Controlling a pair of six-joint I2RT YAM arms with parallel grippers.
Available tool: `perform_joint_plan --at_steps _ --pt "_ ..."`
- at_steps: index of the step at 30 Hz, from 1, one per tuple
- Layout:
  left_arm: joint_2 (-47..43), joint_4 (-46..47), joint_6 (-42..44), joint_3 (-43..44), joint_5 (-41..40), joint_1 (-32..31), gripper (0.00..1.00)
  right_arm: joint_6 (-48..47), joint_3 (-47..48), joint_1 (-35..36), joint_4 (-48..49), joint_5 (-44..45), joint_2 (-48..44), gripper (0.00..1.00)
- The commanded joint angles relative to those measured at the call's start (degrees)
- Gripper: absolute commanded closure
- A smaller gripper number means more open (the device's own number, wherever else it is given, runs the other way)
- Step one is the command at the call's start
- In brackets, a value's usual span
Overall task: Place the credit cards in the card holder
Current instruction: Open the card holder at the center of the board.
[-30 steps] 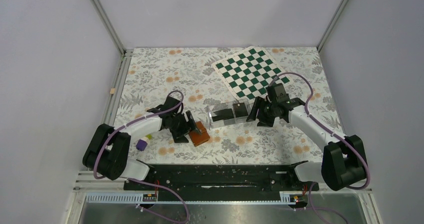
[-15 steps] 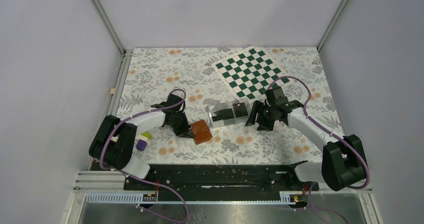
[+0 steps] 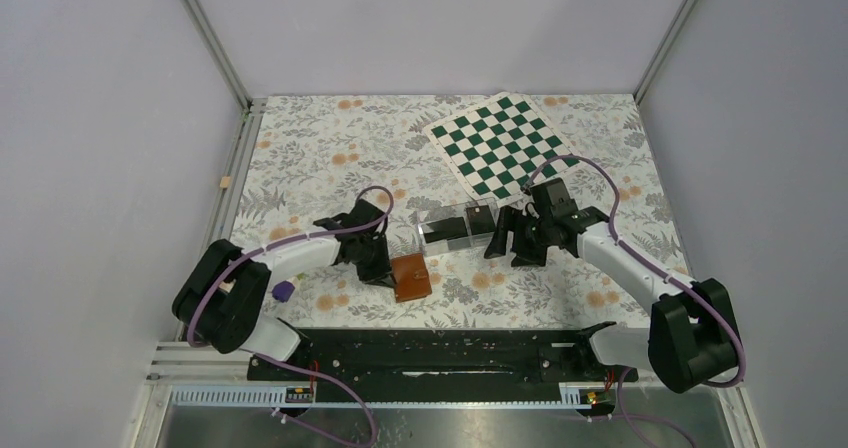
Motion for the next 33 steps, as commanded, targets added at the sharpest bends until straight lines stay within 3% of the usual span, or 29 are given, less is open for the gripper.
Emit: perform_joint_plan --at_steps 1,7,13,15,18,21,23,33 --pt "0.8 2.2 -0.9 -1.8 0.6 -3.5 1.00 -0.8 -0.6 1.5 1.4 -3.2 0.4 0.20" --pt "5.3 2.4 -1.3 1.5 2.3 -7.4 1.00 5.4 -1.8 3.2 4.7 -6.2 2.7 0.20" --pt "5.1 2.4 0.3 2.9 2.7 -8.8 0.99 23.7 -12.4 6.4 24.9 -10.9 5.9 0.24" --pt "4.8 2.1 0.9 3.1 2.1 -8.7 0.86 27.2 -14.0 8.5 30.9 -10.8 8.5 0.27" --pt "4.2 0.8 1.3 3.3 0.1 -8.6 0.58 30.3 -13.8 11.1 34.9 -10.5 12.7 0.28" --pt "3.6 2.1 1.5 2.2 1.9 -7.4 0.47 31.9 -12.5 13.2 37.2 -10.1 15.9 0.30" --pt "3.5 3.8 1.3 1.0 3.6 -6.1 0.44 32.5 -11.8 14.3 38.3 -9.8 17.6 0.32" --pt "8.8 13.7 -0.6 -1.9 14.0 -3.1 0.44 33.3 -12.1 16.5 37.7 -7.2 17.9 0.38"
